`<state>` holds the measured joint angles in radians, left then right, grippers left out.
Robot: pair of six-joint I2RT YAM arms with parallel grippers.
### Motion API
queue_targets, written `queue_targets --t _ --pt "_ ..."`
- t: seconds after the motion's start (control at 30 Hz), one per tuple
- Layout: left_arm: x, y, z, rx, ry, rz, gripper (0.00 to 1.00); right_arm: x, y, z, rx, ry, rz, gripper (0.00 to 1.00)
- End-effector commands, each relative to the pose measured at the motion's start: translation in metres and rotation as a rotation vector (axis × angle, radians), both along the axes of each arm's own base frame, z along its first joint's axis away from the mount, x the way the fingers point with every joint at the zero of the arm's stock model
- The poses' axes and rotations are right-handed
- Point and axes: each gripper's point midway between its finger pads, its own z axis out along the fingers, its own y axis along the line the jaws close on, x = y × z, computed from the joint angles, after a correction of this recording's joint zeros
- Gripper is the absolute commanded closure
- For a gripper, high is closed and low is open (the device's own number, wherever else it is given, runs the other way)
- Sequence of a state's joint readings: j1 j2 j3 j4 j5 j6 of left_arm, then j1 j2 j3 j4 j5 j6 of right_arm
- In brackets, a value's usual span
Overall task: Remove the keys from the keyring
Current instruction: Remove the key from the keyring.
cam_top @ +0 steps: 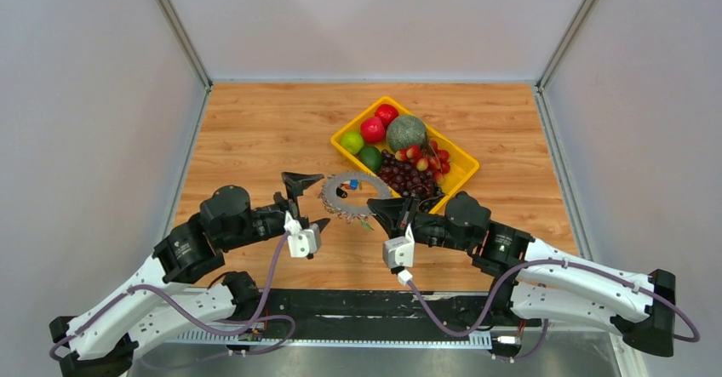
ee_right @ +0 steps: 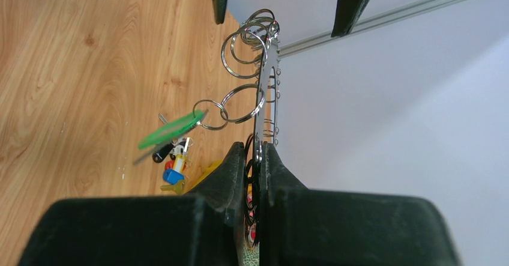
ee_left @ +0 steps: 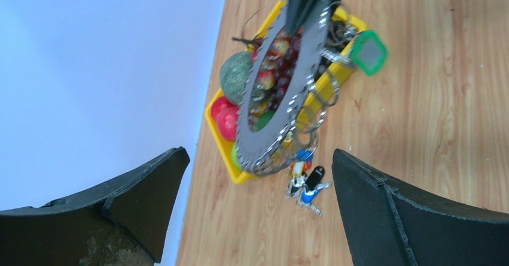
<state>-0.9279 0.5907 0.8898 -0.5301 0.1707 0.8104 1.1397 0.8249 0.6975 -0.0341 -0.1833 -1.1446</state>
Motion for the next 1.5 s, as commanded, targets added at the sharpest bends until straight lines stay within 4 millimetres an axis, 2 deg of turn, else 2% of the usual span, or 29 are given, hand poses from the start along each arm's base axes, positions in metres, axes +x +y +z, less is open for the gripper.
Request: queue_targets --t 0.0,0.13,0.17,0.23,0.27,0.3,0.33,0.37,0.4,0.47,0.57,0.73,0.87,1.07,1.2,1.27,1.33,1.4,1.47 --pt "-0.025 -0.025 0.003 0.021 -0.032 -0.221 0.0 -0.004 0.007 0.044 0.085 -0.067 0.058 1.0" --pt "-0.027 -0.035 -0.006 0.044 -0.006 -0.256 0.02 -0.006 0.011 0.045 0.083 -0.067 0.086 1.0" --pt "-0.026 -0.035 -0.006 0.046 -0.01 -0.253 0.05 -0.007 0.012 0.044 0.081 -0.065 0.093 1.0" --pt "-0.027 -0.038 -0.006 0.048 -0.013 -0.264 0.18 -0.009 0.013 0.038 0.057 -0.05 0.106 1.0" --pt "-0.028 -0.04 -0.007 0.047 -0.01 -0.276 0.31 -0.009 0.013 0.038 0.056 -0.05 0.112 1.0" --pt "-0.028 -0.042 -0.008 0.047 -0.007 -0.282 0.38 -0.01 0.014 0.037 0.052 -0.046 0.119 1.0" --pt "-0.027 -0.044 -0.009 0.048 -0.003 -0.287 0.53 -0.011 0.015 0.037 0.052 -0.046 0.124 1.0" --pt "-0.027 -0.045 -0.009 0.046 0.004 -0.284 0.63 -0.011 0.015 0.037 0.052 -0.047 0.128 1.0" --pt "-0.026 -0.045 -0.009 0.044 0.005 -0.281 0.79 -0.011 0.016 0.037 0.051 -0.047 0.132 1.0" --pt "-0.026 -0.045 -0.008 0.03 0.003 -0.277 0.97 -0.011 0.016 0.037 0.05 -0.043 0.136 1.0" --pt "-0.029 -0.047 0.004 -0.059 0.005 -0.272 1.0 -0.011 0.018 0.032 0.04 -0.023 0.137 1.0" --pt "-0.026 -0.039 0.011 -0.169 0.007 -0.209 1.0 0.0 0.017 0.017 0.053 0.111 0.052 0.52" --pt "-0.017 -0.034 0.015 -0.221 0.003 -0.142 1.0 -0.002 0.002 0.012 0.152 0.231 -0.007 0.41" --pt "-0.005 -0.034 0.006 -0.224 0.035 -0.072 1.0 -0.004 -0.025 0.015 0.357 0.417 -0.088 0.36" --pt "-0.002 -0.037 0.001 -0.217 0.044 -0.065 1.0 0.001 -0.038 0.007 0.509 0.672 -0.187 0.34" --pt "-0.001 -0.038 -0.002 -0.207 0.041 -0.071 1.0 0.013 -0.046 0.0 0.63 0.855 -0.299 0.3" --pt "-0.001 -0.039 -0.004 -0.201 0.041 -0.075 1.0 0.016 -0.045 -0.009 0.693 1.021 -0.362 0.33" --pt "-0.002 -0.04 -0.006 -0.196 0.043 -0.08 1.0 0.009 -0.035 -0.02 0.672 1.128 -0.347 0.36" --pt "-0.002 -0.041 -0.007 -0.193 0.046 -0.08 1.0 0.003 -0.026 -0.03 0.655 1.194 -0.32 0.34"
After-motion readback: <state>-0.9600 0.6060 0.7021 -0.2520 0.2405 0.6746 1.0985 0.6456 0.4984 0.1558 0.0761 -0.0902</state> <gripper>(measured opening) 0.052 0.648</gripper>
